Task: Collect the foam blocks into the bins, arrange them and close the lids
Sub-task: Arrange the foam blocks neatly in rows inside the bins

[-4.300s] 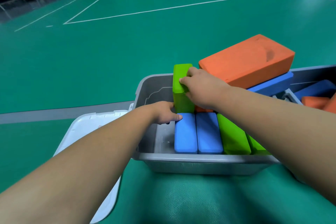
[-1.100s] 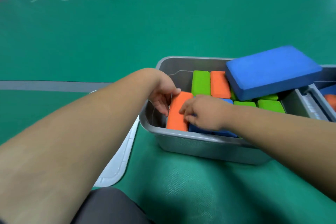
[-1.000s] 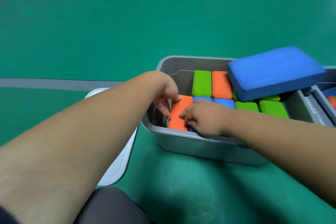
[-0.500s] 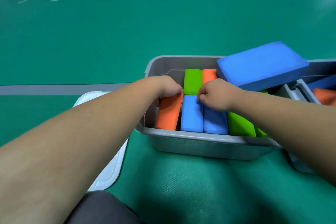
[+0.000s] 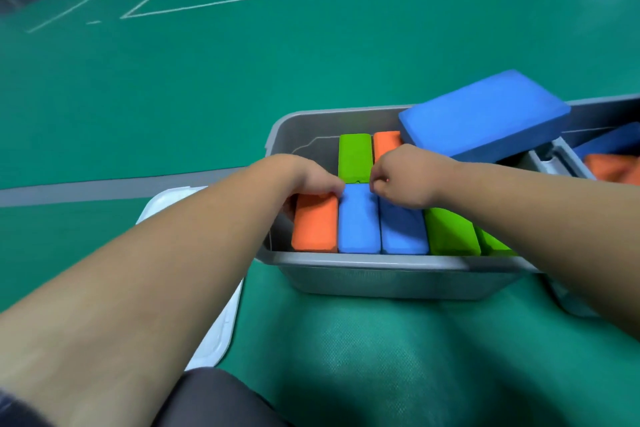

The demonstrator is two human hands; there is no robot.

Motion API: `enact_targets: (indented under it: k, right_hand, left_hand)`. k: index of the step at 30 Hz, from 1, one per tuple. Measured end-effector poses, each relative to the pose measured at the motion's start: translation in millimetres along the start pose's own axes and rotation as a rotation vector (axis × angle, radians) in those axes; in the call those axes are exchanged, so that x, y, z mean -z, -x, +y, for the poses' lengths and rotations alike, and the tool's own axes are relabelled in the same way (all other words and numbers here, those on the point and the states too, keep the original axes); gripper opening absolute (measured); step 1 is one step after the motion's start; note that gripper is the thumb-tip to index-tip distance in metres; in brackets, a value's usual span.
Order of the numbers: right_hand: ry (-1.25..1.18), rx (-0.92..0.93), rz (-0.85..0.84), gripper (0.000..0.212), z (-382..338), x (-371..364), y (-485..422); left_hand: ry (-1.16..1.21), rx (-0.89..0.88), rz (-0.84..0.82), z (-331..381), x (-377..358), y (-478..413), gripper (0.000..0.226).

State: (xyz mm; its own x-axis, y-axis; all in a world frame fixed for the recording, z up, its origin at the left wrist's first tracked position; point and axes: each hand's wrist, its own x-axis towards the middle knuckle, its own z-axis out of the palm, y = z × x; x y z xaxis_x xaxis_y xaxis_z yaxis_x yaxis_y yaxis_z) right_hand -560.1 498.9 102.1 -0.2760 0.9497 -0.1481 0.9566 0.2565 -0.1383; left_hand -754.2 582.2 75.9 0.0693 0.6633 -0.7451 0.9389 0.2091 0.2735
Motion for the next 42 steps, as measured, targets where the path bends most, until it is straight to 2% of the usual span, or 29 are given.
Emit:
enact_targets:
  k: [2,4,6,9,13,17,23,27,28,31,35,37,40,42]
  right_hand:
    - [0.017,0.006,-0.011,0.030,0,0,2]
    - [0.014,0.003,-0.008,0.029,2,2,5]
    - [0.013,-0.003,0.006,0.030,5,5,6]
    - [0.027,-0.015,0.029,0.030,10,10,6]
    - [-0.013,-0.053,0.104,0.025,20,19,6]
    - [-0.014,-0.097,0.240,0.027,35,33,5]
    - [-0.001,-0.286,0.406,0.032,86,47,18]
    - [0.104,-0.425,0.422,0.035,123,42,42]
    - [0.121,-0.481,0.419,0.040,131,41,46]
    - [0.111,-0.665,0.355,0.061,153,37,56]
    - [-0.124,-0.762,0.242,0.081,174,32,61]
    - [-0.188,-0.737,0.216,0.085,178,31,62]
    - [-0.170,-0.709,0.212,0.084,179,32,62]
    - [-0.161,-0.700,0.211,0.082,178,33,62]
  left_hand:
    - [0.028,-0.008,-0.066,-3,-8,-8,0.061]
    - [0.001,-0.008,-0.085,-1,-8,-9,0.074]
    - [-0.102,-0.002,-0.045,1,-5,-5,0.086]
    - [-0.265,-0.023,0.035,5,-2,-3,0.091]
    - [-0.601,-0.105,0.215,15,-2,1,0.087]
    - [-0.663,-0.188,0.333,43,-12,1,0.073]
    - [-0.517,-0.481,0.438,90,-30,23,0.029]
    - [-0.243,-0.645,0.443,111,-43,32,0.012]
    - [-0.190,-0.657,0.436,116,-46,35,0.016]
    - [-0.145,-0.623,0.440,130,-55,35,0.050]
    - [-0.047,-0.573,0.436,140,-62,37,0.066]
    - [0.051,-0.531,0.375,141,-62,37,0.061]
    - [0.158,-0.541,0.235,139,-64,38,0.039]
    - [0.183,-0.550,0.229,137,-63,39,0.035]
